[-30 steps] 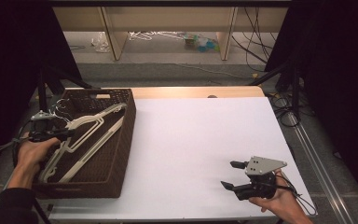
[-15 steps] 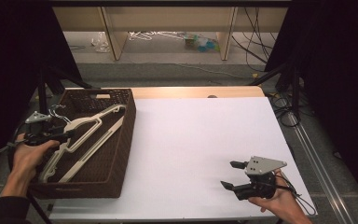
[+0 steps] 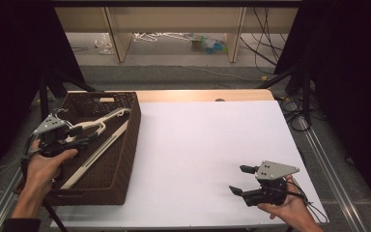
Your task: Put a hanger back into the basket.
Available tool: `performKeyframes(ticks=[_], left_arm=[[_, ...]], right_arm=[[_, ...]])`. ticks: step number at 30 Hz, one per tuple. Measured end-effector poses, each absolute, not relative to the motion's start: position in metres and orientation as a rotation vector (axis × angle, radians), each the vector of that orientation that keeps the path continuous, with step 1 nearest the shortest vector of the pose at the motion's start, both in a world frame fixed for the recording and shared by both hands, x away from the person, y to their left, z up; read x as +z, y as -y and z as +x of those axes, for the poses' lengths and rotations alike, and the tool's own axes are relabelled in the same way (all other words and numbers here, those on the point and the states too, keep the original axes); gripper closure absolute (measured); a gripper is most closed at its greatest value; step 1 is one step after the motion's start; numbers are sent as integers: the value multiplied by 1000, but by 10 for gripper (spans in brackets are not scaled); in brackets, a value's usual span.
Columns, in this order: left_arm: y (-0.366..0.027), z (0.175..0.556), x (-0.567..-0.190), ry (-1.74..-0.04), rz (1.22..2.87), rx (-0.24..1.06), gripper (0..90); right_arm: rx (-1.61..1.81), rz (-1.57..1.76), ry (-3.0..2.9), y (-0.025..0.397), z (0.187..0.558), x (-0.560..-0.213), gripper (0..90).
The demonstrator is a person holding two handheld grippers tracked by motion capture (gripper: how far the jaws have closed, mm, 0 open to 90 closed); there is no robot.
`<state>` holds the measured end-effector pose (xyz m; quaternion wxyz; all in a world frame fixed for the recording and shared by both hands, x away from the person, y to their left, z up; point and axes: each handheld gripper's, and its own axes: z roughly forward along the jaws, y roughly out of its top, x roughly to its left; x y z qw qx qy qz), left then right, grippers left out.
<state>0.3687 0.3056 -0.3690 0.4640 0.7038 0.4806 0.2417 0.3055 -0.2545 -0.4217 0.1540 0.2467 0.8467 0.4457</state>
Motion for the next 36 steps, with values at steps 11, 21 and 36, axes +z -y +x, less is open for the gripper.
performKeyframes(ticks=[11, 21, 36], left_arm=[[-253, 356, -364, -1024, 1764, 557, 235], [-211, 345, -368, -945, 1782, 495, 172], [-148, 311, -385, -827, 1823, 411, 167]], right_arm=[[1306, 757, -2397, 254, 306, -423, 196], [1338, 753, -2381, 255, 306, -425, 182], [1367, 765, -2363, 257, 305, -426, 173]])
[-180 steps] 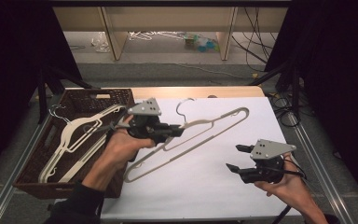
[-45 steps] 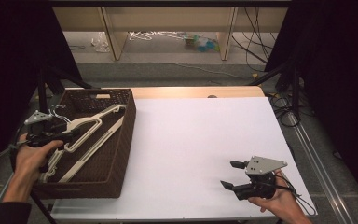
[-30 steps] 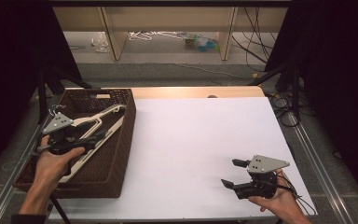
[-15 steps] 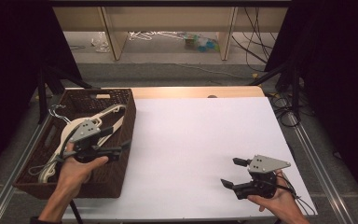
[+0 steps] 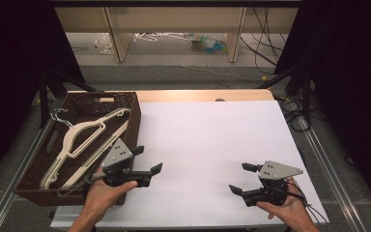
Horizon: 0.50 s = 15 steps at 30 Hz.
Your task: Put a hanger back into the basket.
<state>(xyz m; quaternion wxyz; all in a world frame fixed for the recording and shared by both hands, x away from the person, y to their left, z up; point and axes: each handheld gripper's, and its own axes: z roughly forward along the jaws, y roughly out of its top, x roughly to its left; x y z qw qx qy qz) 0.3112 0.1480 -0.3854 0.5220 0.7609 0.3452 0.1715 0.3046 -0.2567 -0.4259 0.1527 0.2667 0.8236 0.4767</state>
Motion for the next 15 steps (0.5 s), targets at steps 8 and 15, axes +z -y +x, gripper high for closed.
performKeyframes(ticks=[8, 15], left_arm=[[-130, 297, -402, -766, 1850, 446, 167], [-127, 286, -423, -757, 1867, 420, 166]], right_arm=[[1380, 782, -2332, 256, 297, -425, 174], [1404, 797, -2301, 254, 285, -424, 173]])
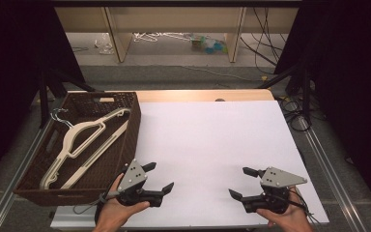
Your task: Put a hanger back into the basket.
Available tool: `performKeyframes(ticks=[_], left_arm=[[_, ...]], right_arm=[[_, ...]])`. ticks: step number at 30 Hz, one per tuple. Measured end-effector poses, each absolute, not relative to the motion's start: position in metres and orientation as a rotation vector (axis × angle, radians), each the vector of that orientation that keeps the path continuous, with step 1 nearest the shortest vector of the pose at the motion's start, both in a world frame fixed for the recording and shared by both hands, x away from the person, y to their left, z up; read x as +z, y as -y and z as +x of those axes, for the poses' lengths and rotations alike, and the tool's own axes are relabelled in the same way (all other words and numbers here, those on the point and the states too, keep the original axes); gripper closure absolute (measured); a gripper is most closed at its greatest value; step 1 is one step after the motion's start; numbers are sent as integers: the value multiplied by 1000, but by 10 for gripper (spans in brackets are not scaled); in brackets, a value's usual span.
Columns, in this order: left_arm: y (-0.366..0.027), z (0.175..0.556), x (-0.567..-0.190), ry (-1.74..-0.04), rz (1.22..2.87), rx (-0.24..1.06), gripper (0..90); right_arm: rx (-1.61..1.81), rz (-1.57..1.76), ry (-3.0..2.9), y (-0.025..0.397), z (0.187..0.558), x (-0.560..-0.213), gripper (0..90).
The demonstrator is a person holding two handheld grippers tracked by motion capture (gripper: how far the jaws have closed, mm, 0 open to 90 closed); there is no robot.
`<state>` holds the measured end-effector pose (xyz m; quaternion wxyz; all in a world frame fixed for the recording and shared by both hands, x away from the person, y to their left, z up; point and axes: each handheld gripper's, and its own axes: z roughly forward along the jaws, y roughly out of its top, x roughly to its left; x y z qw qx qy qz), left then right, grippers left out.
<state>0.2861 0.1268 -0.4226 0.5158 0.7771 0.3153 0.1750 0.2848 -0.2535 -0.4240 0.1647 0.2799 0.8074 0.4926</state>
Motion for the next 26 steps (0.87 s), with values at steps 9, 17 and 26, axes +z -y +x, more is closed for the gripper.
performKeyframes(ticks=[9, 17, 26], left_arm=[[-131, 286, -426, -743, 1861, 441, 165], [-129, 287, -429, -745, 1873, 427, 165], [-131, 288, -430, -748, 1867, 421, 166]], right_arm=[[1409, 830, -2291, 258, 276, -430, 173], [1393, 809, -2290, 257, 278, -432, 173], [1410, 825, -2314, 256, 278, -432, 173]])
